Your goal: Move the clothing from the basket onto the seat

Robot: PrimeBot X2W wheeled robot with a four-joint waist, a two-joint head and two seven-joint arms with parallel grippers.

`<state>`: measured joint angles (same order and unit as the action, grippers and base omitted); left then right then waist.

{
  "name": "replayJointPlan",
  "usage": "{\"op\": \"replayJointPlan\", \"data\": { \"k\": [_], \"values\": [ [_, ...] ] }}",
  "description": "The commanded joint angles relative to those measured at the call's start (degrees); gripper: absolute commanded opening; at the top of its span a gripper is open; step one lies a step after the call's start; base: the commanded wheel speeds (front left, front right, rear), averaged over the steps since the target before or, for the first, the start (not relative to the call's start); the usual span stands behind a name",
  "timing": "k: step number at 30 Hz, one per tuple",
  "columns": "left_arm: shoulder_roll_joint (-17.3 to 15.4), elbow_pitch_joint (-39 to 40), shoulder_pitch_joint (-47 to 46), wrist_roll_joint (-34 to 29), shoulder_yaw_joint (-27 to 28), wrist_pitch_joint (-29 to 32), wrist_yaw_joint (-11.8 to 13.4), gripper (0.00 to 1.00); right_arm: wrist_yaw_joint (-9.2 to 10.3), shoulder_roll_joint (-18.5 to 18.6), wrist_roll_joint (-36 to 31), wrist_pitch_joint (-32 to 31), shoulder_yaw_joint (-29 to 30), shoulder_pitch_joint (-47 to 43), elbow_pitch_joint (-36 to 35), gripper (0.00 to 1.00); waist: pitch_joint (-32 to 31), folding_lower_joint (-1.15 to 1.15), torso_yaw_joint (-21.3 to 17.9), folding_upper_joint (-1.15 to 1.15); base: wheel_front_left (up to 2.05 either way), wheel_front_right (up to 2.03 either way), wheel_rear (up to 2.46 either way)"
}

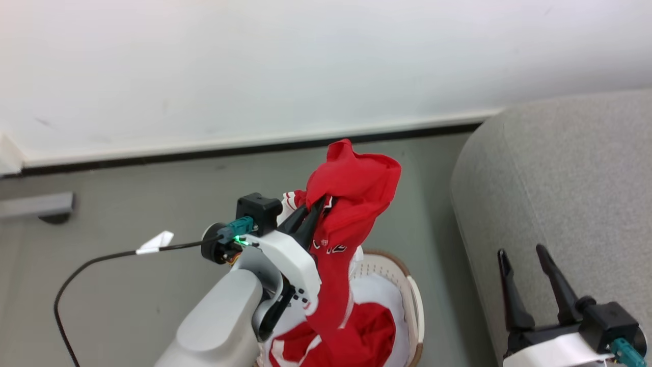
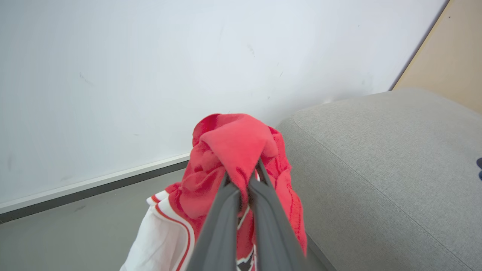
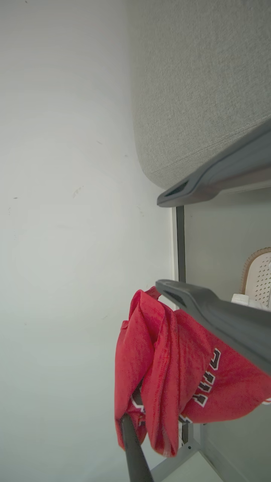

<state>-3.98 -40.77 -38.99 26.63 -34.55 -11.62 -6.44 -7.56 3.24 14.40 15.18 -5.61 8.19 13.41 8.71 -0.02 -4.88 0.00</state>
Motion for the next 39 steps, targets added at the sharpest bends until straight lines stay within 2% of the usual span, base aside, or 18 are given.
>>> {"op": "replayJointPlan", "data": {
  "k": [1, 6, 14, 23, 29, 39],
  "values": [
    [-0.73, 2.08, 1.28, 1.01, 0.39, 0.64, 0.46, 0.0, 0.14, 0.4, 0.76, -0.04, -0.29, -1.53, 0.55, 1.0, -4.29, 0.02, 0.57, 0.0, 0.0, 0.0, 0.0],
    [-2.51, 10.66, 2.94, 2.64, 1.78, 4.04, 1.87, 0.0, 0.13, 1.15, 1.47, -0.04, -1.68, -3.8, 1.59, 1.0, -8.21, 0.02, 0.28, 0.0, 0.0, 0.0, 0.0],
    [-6.76, 24.07, 5.42, 3.84, 3.36, 9.86, 5.03, 0.0, 0.14, 2.91, 2.29, -0.04, -3.59, -5.09, 1.33, 1.0, -11.13, 0.02, -0.87, 0.0, 0.0, 0.0, 0.0],
    [-9.07, 32.74, 8.17, 4.6, 3.66, 13.36, 7.44, 0.0, 0.14, 6.16, 1.42, -0.04, -7.21, -3.84, -1.22, 1.0, -11.25, 0.02, -1.58, 0.0, 0.0, 0.0, 0.0],
    [-9.56, 35.39, 9.38, 4.85, 3.09, 14.53, 7.94, 0.0, 0.13, 10.89, 1.56, -0.04, -12.57, -0.83, -3.81, 1.0, -11.18, 0.02, -1.59, 0.0, 0.0, 0.0, 0.0],
    [-9.25, 37.52, 9.94, 5.16, 1.63, 15.53, 7.69, 0.0, 0.14, 19.44, 4.58, -3.37, -28.09, 11.2, -7.28, 1.0, -11.67, 0.02, -1.78, 0.0, 0.0, 0.0, 0.0]
  ]
}}
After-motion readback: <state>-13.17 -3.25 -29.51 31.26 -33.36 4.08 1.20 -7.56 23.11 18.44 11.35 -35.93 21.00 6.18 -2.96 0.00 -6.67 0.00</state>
